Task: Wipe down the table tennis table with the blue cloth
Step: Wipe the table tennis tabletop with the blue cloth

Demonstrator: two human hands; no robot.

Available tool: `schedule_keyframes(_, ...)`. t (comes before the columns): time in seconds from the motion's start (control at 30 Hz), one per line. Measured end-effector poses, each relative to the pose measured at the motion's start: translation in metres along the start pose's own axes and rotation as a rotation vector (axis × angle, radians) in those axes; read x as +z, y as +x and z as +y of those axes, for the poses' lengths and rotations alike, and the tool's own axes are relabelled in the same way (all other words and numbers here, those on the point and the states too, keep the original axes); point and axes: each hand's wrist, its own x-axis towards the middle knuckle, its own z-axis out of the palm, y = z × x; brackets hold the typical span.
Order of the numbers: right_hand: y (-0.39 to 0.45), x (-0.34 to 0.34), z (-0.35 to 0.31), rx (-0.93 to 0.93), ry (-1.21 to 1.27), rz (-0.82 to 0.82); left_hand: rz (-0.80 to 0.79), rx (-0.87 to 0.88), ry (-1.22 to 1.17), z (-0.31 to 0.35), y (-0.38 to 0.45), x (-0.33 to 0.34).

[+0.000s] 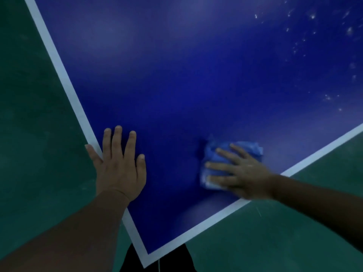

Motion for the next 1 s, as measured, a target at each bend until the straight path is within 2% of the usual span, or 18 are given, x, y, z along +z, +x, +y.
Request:
schedule_keyframes(0.07, -0.017, -0.003, 0.03, 0.318, 0.005, 0.031, -0.001, -0.003, 0.009, 0.0, 0.0, 0.0)
schedule_keyframes(0.17, 0.01, -0.015, 0.051, 1.014, 0.141, 0.186, -0.01, -0.01, 0.028, 0.0, 0.001, 0.0)
schedule_keyframes(0.2, 0.03, -0.018, 0.049, 1.18, 0.148, 0.222, -0.011, -0.012, 0.029, 0.0, 0.001, -0.001)
schedule_keyframes(0.23, 0.05, -0.02, 0.04, 1.259, 0.144, 0.222, -0.011, -0.014, 0.027, 0.001, 0.001, -0.002)
schedule_keyframes(0.27, 0.071, -0.02, 0.027, 1.232, 0.137, 0.201, -0.01, -0.016, 0.024, 0.001, 0.001, -0.002)
schedule_keyframes(0.3, 0.088, -0.018, 0.008, 1.093, 0.137, 0.187, -0.007, -0.019, 0.018, 0.001, 0.0, -0.003)
schedule_keyframes(0.4, 0.084, -0.002, -0.074, 0.456, 0.108, 0.106, 0.006, -0.012, -0.014, 0.001, -0.001, -0.002)
schedule_keyframes(0.47, 0.041, 0.004, -0.096, 0.266, 0.122, 0.048, 0.01, -0.022, -0.005, 0.001, -0.001, -0.002)
schedule_keyframes(0.53, 0.0, 0.005, -0.075, 0.33, 0.116, 0.028, 0.004, -0.022, 0.028, 0.004, -0.002, -0.004)
schedule_keyframes(0.57, -0.016, 0.004, -0.059, 0.45, 0.117, 0.019, 0.007, -0.018, 0.042, 0.005, -0.002, -0.005)
schedule_keyframes(0.63, -0.035, -0.002, -0.025, 0.802, 0.177, 0.013, 0.01, -0.018, 0.049, 0.006, -0.002, -0.006)
schedule_keyframes(0.73, -0.028, -0.01, 0.01, 1.317, 0.269, 0.119, -0.007, -0.038, 0.065, 0.008, -0.004, -0.009)
schedule_keyframes(0.8, 0.004, -0.008, 0.012, 1.467, 0.288, 0.123, -0.019, -0.041, 0.093, 0.007, -0.006, -0.01)
schedule_keyframes(0.83, 0.02, -0.007, 0.008, 1.428, 0.261, 0.108, -0.011, -0.05, 0.098, 0.01, -0.007, -0.011)
schedule_keyframes(0.93, 0.055, -0.008, -0.006, 0.99, 0.19, 0.12, 0.071, -0.093, 0.024, 0.035, -0.016, -0.013)
schedule_keyframes(1.0, 0.061, -0.008, 0.004, 0.773, 0.209, 0.14, 0.117, -0.103, -0.038, 0.073, -0.023, -0.01)
